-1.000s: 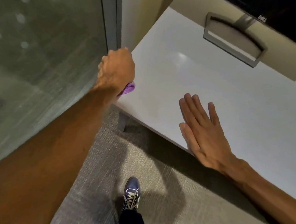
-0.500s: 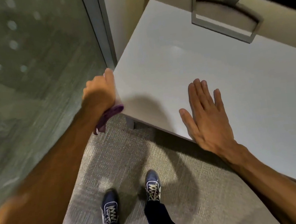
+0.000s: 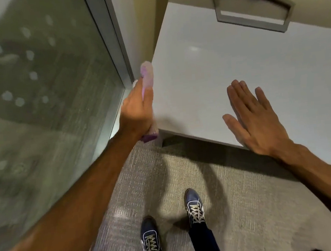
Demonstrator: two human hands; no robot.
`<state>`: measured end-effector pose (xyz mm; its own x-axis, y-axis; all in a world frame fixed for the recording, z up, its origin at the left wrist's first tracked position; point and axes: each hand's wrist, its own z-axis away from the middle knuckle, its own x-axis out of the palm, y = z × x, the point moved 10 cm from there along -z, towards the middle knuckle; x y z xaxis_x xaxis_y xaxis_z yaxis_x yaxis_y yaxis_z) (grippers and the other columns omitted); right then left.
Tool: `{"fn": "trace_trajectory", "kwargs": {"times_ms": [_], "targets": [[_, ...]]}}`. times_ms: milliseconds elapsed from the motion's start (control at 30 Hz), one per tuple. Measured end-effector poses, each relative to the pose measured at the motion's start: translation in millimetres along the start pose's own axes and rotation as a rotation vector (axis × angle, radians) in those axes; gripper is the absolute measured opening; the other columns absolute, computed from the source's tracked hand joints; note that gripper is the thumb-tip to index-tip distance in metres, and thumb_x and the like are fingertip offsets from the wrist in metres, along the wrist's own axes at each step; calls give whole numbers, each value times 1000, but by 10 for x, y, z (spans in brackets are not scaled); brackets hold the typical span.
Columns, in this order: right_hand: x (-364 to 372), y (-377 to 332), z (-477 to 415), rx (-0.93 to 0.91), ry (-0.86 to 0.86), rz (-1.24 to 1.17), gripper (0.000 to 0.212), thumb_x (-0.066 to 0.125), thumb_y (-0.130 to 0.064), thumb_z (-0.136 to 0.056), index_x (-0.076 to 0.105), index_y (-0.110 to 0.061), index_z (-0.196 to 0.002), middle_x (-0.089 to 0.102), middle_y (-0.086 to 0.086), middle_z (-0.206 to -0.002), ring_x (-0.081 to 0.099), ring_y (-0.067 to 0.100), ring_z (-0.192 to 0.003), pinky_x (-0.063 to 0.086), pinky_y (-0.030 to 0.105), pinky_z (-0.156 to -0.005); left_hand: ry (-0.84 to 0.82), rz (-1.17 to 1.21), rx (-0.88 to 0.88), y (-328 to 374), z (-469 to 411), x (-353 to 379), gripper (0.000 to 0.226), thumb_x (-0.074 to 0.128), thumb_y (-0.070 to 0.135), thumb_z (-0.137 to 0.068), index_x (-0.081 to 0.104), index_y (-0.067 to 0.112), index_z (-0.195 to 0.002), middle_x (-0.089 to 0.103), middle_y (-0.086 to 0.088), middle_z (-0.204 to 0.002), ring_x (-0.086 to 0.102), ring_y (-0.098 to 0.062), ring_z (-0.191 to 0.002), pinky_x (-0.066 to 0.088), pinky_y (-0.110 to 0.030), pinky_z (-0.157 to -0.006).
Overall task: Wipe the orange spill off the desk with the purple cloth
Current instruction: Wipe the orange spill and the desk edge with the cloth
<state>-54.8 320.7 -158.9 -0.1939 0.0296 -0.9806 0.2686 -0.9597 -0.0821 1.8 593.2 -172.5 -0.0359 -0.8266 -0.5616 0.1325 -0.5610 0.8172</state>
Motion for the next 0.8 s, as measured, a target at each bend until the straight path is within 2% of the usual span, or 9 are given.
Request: {"fn": "trace_trajectory", "kwargs": {"times_ms": [33, 100, 167, 267, 300, 433, 567, 700, 800], "targets": [[-2, -5, 1, 2, 0, -3, 78, -3, -64, -100, -5, -17, -162, -11, 2, -171, -12, 17, -158, -1, 50, -129, -76, 176, -81, -36, -38, 29, 35, 32, 66, -99, 52, 47, -121, 65, 8, -121, 63, -12, -109, 47, -35, -104], [-6, -13, 19, 5, 6, -9, 78, -2, -64, -100, -5, -18, -162, -11, 1, -171, -12, 15, -158, -1, 49, -129, -202, 575, -235, -196, -79, 138, 52, 43, 69, -93, 53, 38, -133, 63, 6, -134, 61, -14, -122, 45, -45, -108], [-7, -17, 32, 10, 12, -20, 77, 0, -64, -100, -5, -19, -162, -12, -1, -171, -13, 13, -158, -1, 49, -129, -205, 709, -319, -281, -87, 84, 60, 47, 62, -94, 49, 27, -143, 63, -2, -134, 63, -23, -120, 48, -48, -105], [0, -27, 29, 13, 16, -30, 73, 5, -62, -102, -5, -22, -163, -12, -4, -171, -13, 10, -157, -1, 48, -129, -151, 979, -498, -549, 24, 119, 51, 50, 53, -98, 57, 15, -132, 76, -11, -101, 75, -27, -90, 61, -42, -73], [2, -24, 29, 18, 22, -27, 72, 6, -60, -102, -5, -23, -163, -12, -5, -171, -13, 9, -157, -1, 48, -129, -182, 1075, -529, -573, 75, 199, 50, 51, 52, -98, 58, 15, -131, 76, -13, -100, 74, -28, -90, 60, -40, -69], [11, -6, 18, 31, 50, -30, 68, 12, -57, -104, -2, -25, -163, -9, -7, -171, -10, 7, -157, 2, 50, -129, -236, 1406, -513, -578, 301, 429, 57, 48, 50, -100, 51, 12, -142, 61, -23, -131, 60, -39, -117, 47, -53, -104], [27, 1, 3, 31, 50, -37, 66, 13, -55, -104, -3, -28, -163, -8, -9, -171, -10, 7, -157, 2, 50, -129, -175, 1533, -484, -555, 583, 446, 48, 46, 43, -102, 59, 10, -135, 64, -21, -125, 62, -37, -111, 43, -53, -109], [22, -3, 6, 22, 68, -47, 66, 13, -54, -105, 0, -26, -163, -5, -8, -172, -8, 8, -158, 2, 49, -129, -93, 1604, -472, -589, 747, 398, 40, 42, 39, -104, 72, 14, -108, 74, -9, -98, 72, -23, -88, 56, -37, -88], [17, 8, 18, 13, 86, -54, 65, 14, -53, -105, 3, -25, -163, -3, -7, -172, -6, 7, -158, 2, 48, -129, -45, 1610, -500, -638, 848, 416, 55, 37, 40, -105, 82, 18, -84, 78, -5, -87, 75, -20, -78, 60, -35, -77]]}}
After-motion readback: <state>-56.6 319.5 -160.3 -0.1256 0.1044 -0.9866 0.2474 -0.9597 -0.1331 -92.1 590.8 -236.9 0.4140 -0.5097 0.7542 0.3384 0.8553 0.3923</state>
